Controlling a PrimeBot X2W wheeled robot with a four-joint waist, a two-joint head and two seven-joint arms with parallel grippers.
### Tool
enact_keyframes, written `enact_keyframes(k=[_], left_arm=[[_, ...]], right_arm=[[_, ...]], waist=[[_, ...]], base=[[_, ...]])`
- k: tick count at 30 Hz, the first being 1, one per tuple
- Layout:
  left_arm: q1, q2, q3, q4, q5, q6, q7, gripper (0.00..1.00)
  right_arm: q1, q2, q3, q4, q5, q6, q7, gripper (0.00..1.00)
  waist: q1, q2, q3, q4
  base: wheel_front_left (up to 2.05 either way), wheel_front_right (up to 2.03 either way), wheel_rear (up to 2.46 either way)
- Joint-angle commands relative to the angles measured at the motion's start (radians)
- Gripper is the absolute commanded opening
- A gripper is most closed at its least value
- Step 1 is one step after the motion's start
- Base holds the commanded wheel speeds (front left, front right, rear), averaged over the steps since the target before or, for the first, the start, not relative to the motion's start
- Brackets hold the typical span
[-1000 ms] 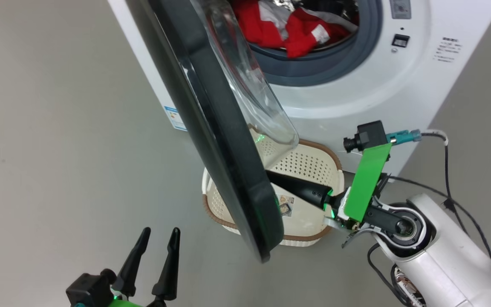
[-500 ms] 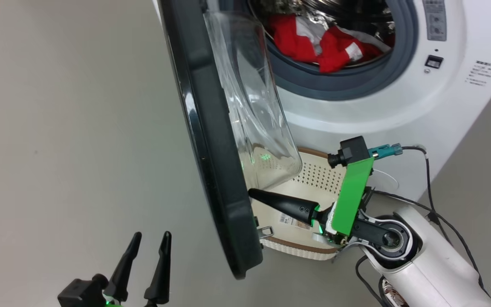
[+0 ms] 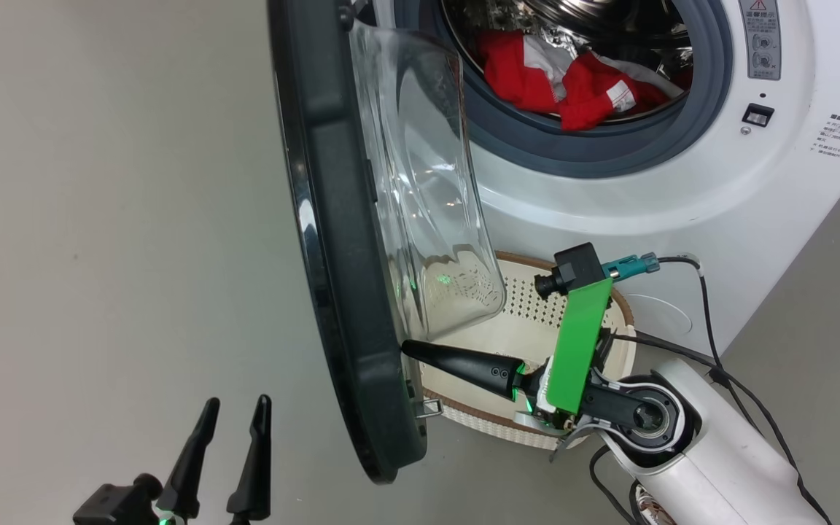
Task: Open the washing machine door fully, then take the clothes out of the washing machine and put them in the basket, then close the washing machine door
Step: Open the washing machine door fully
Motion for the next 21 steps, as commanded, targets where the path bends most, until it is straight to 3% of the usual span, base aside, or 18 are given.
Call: enact_keyframes(k=[1,9,11,12,13,21], left_arm=[[0.002,0.009,0.039,-0.031,0.008,-0.005,-0.009,1.0],[0.006,0.009,0.04,-0.033,0.009,-0.005,-0.009,1.0],[0.008,0.009,0.036,-0.031,0.011,-0.005,-0.009,1.0],[0.009,0.009,0.033,-0.03,0.012,-0.005,-0.009,1.0],[0.01,0.009,0.031,-0.029,0.014,-0.005,-0.009,1.0],[0.004,0.009,0.016,-0.018,0.029,-0.005,-0.009,1.0]], right_arm=[[-0.022,0.033,0.016,-0.024,-0.01,0.008,0.003,0.0],[-0.011,0.036,0.014,-0.027,-0.021,0.008,-0.023,0.03],[-0.001,0.036,0.01,-0.026,-0.036,0.008,-0.036,0.42],[0.006,0.036,0.009,-0.026,-0.042,0.008,-0.041,0.79],[0.013,0.034,0.006,-0.028,-0.048,0.008,-0.047,1.0],[0.092,0.008,-0.019,-0.045,-0.078,0.008,-0.099,1.0]], waist=[[0.0,-0.0001,-0.001,0.0],[0.0,-0.0001,-0.01,-0.003],[0.0,-0.0001,-0.015,-0.005],[0.0,-0.0001,-0.018,-0.006],[0.0,-0.0001,-0.021,-0.008],[0.0,-0.0001,-0.034,-0.019]], base=[[0.0,0.0,0.0],[0.0,0.0,0.0],[0.0,0.0,0.0],[0.0,0.0,0.0],[0.0,0.0,0.0],[0.0,0.0,0.0]])
